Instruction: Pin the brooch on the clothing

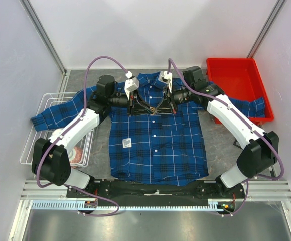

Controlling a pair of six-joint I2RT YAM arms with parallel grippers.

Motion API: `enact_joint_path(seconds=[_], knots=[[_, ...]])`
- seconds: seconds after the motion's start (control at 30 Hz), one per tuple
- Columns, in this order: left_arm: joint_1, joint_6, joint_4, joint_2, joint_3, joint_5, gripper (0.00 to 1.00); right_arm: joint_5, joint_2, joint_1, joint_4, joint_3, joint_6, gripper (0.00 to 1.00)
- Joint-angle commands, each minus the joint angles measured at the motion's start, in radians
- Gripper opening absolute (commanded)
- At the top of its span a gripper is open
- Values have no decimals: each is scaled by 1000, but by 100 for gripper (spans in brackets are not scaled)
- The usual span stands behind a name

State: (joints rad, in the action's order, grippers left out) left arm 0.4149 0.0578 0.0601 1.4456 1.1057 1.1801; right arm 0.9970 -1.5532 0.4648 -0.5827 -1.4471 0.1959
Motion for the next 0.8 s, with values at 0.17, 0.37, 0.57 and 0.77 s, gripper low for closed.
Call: enact_joint_path(seconds=[0.17, 0.37, 0.57, 0.77], knots=[[4, -49, 96, -21, -18, 1, 18, 51, -13, 5, 78, -41, -74, 0], [5, -137, 167, -25, -44, -31, 15, 69, -22, 5, 129, -42, -141, 0], [9, -199, 231, -24, -66, -53, 14, 69, -28, 3, 164, -38, -187, 0], [10, -286, 282, -30, -72, -57, 23, 39, -30, 3, 175, -32, -190, 0]])
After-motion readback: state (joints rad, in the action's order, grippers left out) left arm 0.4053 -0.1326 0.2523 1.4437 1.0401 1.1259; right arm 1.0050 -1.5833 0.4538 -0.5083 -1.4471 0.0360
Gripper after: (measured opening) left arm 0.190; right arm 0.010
